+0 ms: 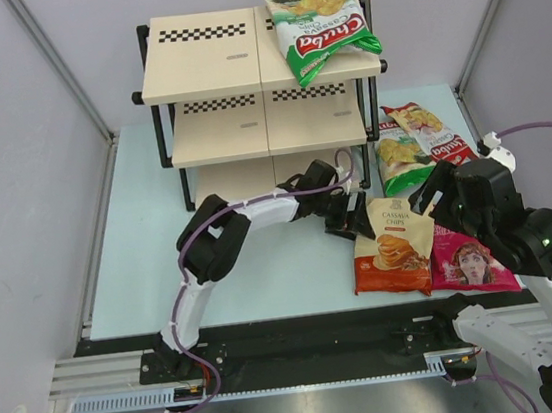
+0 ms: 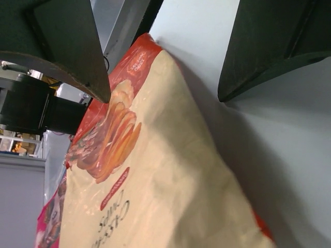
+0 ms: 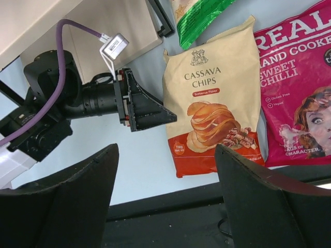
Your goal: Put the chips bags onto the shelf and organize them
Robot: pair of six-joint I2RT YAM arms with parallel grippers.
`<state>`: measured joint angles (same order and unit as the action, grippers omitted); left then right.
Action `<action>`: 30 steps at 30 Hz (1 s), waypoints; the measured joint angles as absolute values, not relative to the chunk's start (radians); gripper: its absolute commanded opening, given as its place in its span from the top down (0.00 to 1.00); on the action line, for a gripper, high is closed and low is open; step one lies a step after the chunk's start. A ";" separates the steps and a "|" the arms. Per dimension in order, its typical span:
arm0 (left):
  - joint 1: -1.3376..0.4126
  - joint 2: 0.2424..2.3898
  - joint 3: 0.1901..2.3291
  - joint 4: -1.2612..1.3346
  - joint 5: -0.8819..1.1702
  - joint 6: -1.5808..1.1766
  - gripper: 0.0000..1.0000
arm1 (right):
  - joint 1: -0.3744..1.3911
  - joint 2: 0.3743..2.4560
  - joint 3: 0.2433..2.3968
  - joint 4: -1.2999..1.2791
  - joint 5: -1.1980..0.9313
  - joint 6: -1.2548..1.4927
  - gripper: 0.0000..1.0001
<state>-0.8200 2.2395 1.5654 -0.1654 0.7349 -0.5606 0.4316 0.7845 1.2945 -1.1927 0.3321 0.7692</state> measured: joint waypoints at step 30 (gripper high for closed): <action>-0.633 1.629 0.609 0.536 0.599 -1.008 1.00 | 0.414 1.081 1.290 -0.985 0.046 0.745 0.20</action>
